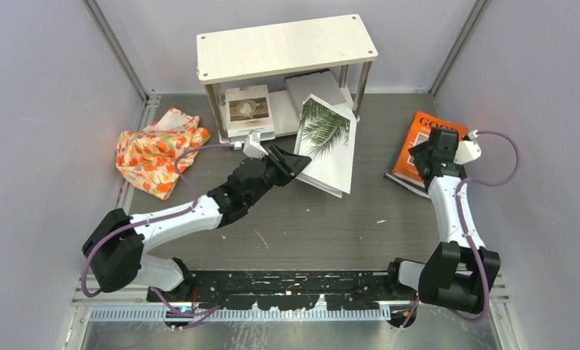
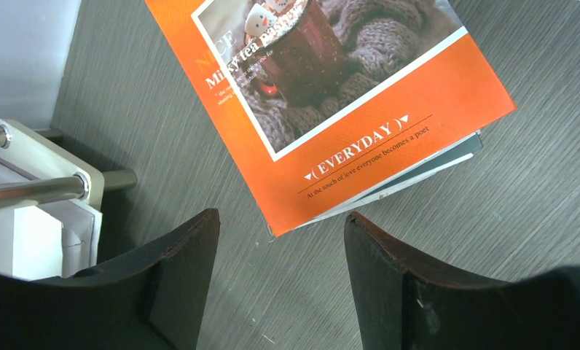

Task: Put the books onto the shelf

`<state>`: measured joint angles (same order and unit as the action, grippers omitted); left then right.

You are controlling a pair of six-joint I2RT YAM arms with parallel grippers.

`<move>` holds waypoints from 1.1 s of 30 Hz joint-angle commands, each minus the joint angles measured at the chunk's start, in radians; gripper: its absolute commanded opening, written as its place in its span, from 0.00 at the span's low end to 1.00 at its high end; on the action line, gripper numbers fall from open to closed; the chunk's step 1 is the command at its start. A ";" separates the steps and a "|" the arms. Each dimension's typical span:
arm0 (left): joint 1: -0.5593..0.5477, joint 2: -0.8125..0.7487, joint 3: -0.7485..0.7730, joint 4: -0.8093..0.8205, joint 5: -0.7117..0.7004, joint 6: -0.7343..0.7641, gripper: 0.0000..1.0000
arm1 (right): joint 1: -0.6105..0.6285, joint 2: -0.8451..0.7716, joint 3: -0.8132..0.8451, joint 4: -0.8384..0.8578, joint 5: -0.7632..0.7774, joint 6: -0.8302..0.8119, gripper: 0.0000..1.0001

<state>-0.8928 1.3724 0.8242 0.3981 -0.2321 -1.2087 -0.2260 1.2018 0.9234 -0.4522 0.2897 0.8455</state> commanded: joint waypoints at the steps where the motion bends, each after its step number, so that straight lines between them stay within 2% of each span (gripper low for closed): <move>1: -0.003 -0.062 -0.005 0.061 -0.117 -0.026 0.37 | 0.010 -0.026 0.008 0.016 0.026 0.016 0.68; 9: 0.021 -0.055 -0.003 0.093 -0.170 -0.041 0.38 | 0.011 -0.001 0.019 0.034 0.023 0.017 0.68; 15: 0.071 -0.016 0.015 0.129 -0.158 -0.083 0.40 | 0.015 0.037 0.049 0.046 0.024 0.021 0.68; 33: 0.193 0.298 0.181 0.377 -0.041 -0.186 0.42 | 0.018 0.186 0.154 0.098 0.040 0.028 0.68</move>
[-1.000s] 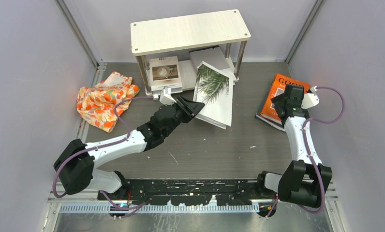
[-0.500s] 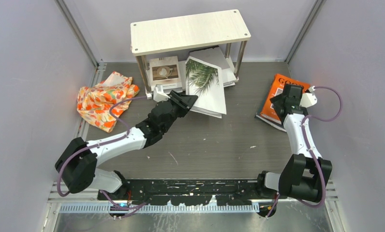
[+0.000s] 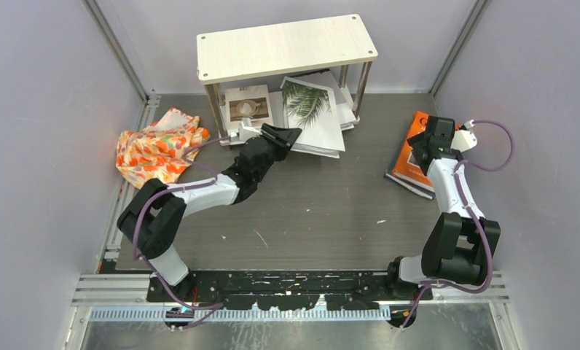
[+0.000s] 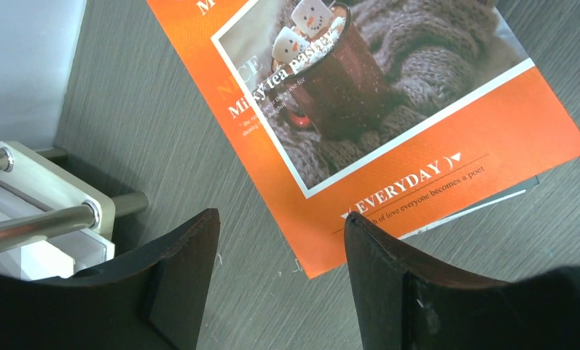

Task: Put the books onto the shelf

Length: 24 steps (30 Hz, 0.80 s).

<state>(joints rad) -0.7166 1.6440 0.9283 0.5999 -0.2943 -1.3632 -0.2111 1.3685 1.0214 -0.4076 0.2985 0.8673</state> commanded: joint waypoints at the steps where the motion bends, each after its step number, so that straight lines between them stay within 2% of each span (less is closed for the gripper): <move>1: 0.021 0.042 0.086 0.184 0.025 -0.034 0.42 | 0.004 0.028 0.060 0.057 0.031 0.006 0.68; 12: 0.045 0.252 0.208 0.328 0.028 -0.119 0.44 | 0.003 0.124 0.125 0.082 0.031 0.006 0.68; 24: 0.051 0.394 0.348 0.335 -0.013 -0.142 0.48 | 0.004 0.208 0.189 0.101 0.027 -0.003 0.68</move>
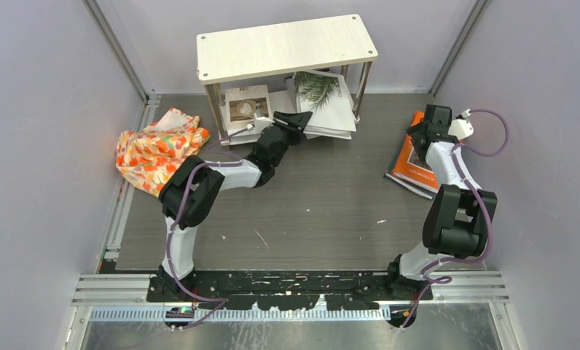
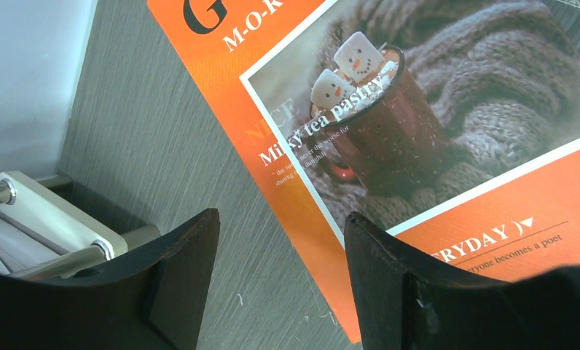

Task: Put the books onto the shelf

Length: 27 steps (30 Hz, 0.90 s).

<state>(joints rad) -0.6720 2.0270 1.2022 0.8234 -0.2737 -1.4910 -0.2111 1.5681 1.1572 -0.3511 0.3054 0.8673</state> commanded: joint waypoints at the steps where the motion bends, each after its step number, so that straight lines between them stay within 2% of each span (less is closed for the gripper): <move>1: 0.005 0.018 0.086 0.106 -0.038 -0.014 0.48 | 0.004 0.012 0.056 0.047 0.017 -0.003 0.68; 9: 0.006 0.046 0.120 0.068 -0.066 -0.007 0.56 | 0.024 0.018 0.069 0.049 0.015 -0.040 0.68; 15: 0.000 0.047 0.113 0.060 -0.059 0.015 0.66 | 0.068 0.006 0.086 0.041 0.022 -0.088 0.69; 27: -0.035 0.006 0.032 0.057 -0.071 0.026 0.58 | 0.174 -0.027 0.081 0.077 -0.029 -0.109 0.69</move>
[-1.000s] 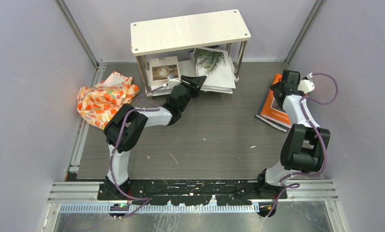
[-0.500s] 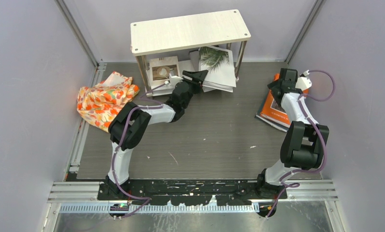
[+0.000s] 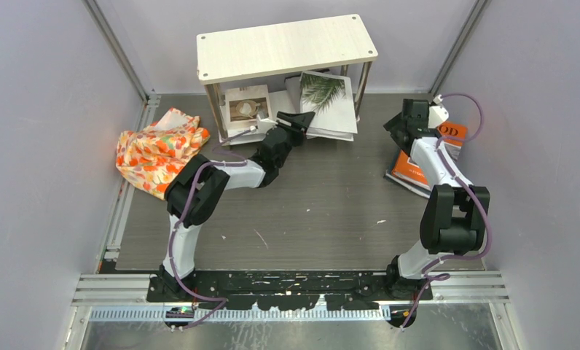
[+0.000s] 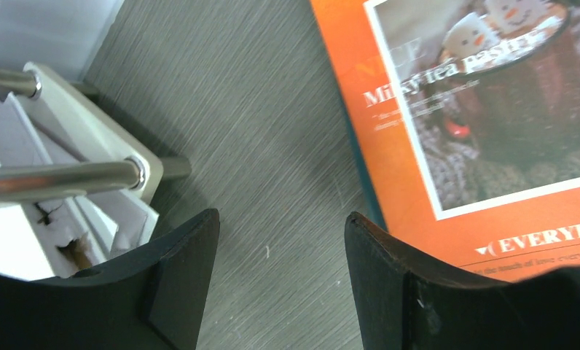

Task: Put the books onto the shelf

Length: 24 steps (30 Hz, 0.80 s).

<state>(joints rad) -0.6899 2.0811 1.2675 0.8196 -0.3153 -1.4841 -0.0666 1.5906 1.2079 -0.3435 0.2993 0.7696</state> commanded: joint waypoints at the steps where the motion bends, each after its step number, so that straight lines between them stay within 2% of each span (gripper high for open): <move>1: -0.018 -0.053 -0.044 0.065 -0.034 0.020 0.57 | 0.037 -0.048 0.031 0.076 -0.033 -0.009 0.69; 9: -0.026 -0.067 -0.092 0.096 -0.056 0.016 0.56 | 0.118 0.000 0.082 0.069 -0.100 -0.004 0.66; 24: -0.028 -0.075 -0.113 0.121 -0.065 0.019 0.57 | 0.169 0.114 0.142 0.057 -0.157 0.021 0.66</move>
<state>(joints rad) -0.7162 2.0743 1.1542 0.8516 -0.3515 -1.4845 0.0929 1.7000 1.2926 -0.3107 0.1596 0.7792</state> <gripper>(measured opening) 0.567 0.665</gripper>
